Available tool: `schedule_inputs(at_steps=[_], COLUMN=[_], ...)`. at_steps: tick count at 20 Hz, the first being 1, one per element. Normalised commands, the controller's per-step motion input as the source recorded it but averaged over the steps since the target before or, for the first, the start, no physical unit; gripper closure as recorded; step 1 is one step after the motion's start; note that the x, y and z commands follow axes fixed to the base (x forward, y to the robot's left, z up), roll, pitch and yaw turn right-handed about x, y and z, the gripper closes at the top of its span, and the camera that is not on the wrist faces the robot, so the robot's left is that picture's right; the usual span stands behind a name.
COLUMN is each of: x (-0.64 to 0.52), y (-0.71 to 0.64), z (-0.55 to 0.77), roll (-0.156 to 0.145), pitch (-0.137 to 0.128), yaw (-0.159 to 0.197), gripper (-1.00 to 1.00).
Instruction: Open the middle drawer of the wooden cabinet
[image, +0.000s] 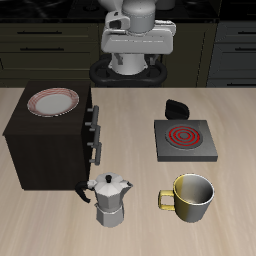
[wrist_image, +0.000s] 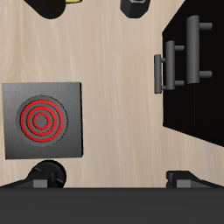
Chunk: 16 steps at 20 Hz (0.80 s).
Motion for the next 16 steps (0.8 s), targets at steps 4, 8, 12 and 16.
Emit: schedule_inputs(at_steps=[4,8,12,16], x=[0.18,0.27,0.26,0.29], y=[0.20,0.13,0.08,0.04], z=[0.00,0.11,-0.02,-0.10], roll=[-0.034,-0.187,-0.142,-0.188], pitch=[-0.022,-0.077,-0.028,-0.025], yaw=[0.012,0.062,-0.023,0.015], gripper=[-1.00,-1.00,-1.00,-1.00])
